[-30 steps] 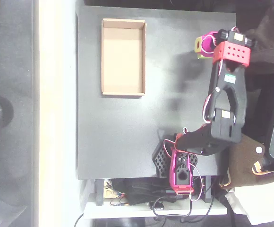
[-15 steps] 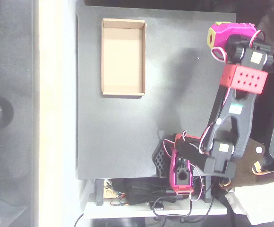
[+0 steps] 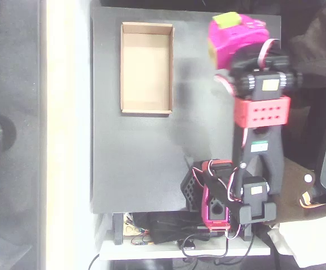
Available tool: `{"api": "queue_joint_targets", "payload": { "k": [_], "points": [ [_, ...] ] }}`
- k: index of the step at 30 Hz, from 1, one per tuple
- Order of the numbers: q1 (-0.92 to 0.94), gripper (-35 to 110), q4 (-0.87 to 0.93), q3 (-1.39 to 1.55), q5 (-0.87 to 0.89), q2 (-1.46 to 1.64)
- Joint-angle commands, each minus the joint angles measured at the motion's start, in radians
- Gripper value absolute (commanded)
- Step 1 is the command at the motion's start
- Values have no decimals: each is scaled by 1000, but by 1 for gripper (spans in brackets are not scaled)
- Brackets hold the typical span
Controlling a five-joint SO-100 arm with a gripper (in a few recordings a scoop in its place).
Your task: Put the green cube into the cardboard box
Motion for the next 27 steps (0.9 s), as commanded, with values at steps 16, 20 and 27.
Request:
{"api": "queue_joint_targets", "payload": {
  "k": [16,20,27],
  "points": [
    [-339,6,-5,-2,0,-34],
    [-339,7,-5,-2,0,-135],
    [-367,7,-6,-15,0,-321]
  ]
}}
